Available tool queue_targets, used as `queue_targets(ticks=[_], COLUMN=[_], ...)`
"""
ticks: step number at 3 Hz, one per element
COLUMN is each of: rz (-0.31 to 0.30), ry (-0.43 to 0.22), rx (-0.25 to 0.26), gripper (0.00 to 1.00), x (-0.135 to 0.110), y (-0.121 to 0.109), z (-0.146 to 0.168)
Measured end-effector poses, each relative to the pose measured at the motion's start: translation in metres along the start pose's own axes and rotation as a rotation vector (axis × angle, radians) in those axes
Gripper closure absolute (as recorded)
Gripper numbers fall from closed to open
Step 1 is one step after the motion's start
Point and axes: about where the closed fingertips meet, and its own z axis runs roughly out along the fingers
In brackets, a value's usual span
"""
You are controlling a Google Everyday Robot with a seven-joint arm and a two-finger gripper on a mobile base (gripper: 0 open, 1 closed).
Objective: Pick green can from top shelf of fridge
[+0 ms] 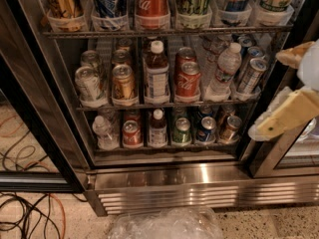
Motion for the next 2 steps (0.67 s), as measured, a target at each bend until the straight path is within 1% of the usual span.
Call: queue_targets(ticks=[1, 2], rz=[0.105, 0.149], ry=[-0.144, -0.218], rx=[0.056, 0.106], gripper=[0.0, 0.0], x=[-0.007, -0.021], y=[0.011, -0.001], z=[0.008, 0.005])
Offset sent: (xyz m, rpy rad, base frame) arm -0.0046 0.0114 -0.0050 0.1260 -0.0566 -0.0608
